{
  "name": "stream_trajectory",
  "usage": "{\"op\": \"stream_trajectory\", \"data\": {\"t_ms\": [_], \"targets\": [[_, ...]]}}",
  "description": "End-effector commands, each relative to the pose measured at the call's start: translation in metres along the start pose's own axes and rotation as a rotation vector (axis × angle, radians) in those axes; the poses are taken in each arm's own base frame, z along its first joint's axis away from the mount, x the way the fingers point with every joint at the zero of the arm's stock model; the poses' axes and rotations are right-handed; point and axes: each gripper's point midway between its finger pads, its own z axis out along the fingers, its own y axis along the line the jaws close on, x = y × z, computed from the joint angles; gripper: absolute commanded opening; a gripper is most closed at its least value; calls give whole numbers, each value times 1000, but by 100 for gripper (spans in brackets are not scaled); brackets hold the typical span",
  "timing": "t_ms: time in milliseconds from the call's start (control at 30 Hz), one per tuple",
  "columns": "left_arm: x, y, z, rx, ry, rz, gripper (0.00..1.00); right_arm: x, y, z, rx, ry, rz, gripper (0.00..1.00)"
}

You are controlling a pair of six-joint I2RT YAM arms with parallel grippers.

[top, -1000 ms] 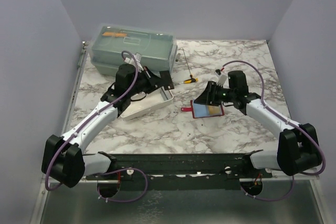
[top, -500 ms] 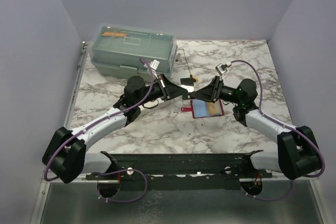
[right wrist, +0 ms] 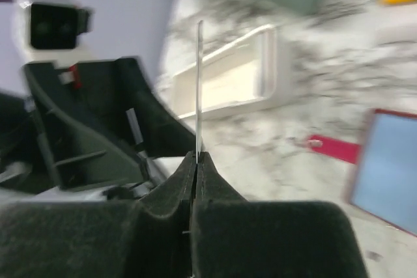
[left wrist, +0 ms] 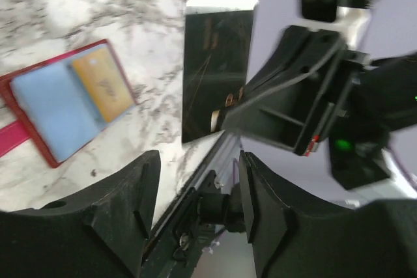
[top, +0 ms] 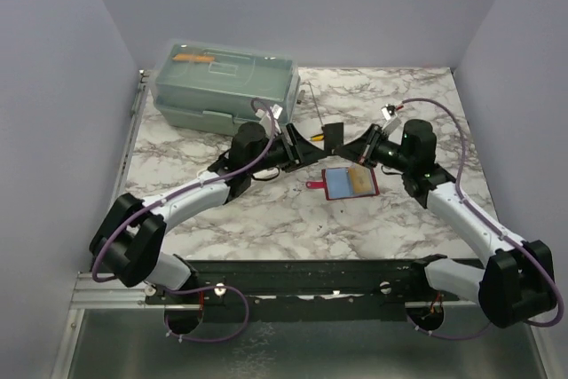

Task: Put the credit cards into the card holder
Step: Insert the credit card into the card holder.

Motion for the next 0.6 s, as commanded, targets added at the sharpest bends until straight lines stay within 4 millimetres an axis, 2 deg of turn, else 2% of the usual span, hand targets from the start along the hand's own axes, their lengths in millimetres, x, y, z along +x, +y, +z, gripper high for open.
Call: {"op": "stream_trajectory", "data": {"t_ms": [0, 133, 200, 300, 367, 467, 567], "targets": [[20, 58, 11, -270, 81, -55, 59, 20, -125, -56, 716, 134, -140, 0], [50, 71, 38, -334, 143, -37, 57, 21, -151, -80, 912, 205, -151, 0], [69, 78, 54, -362, 194, -28, 49, 21, -156, -86, 963, 192, -134, 0], [89, 96, 74, -399, 259, -30, 33, 20, -157, -89, 971, 167, -128, 0], [101, 109, 84, -422, 296, -31, 27, 21, -159, -90, 977, 170, -128, 0], [114, 130, 94, -456, 348, -35, 23, 27, -160, -86, 944, 203, -120, 0], [113, 149, 96, -528, 349, -23, 20, 35, -159, -75, 862, 236, -103, 0]]}}
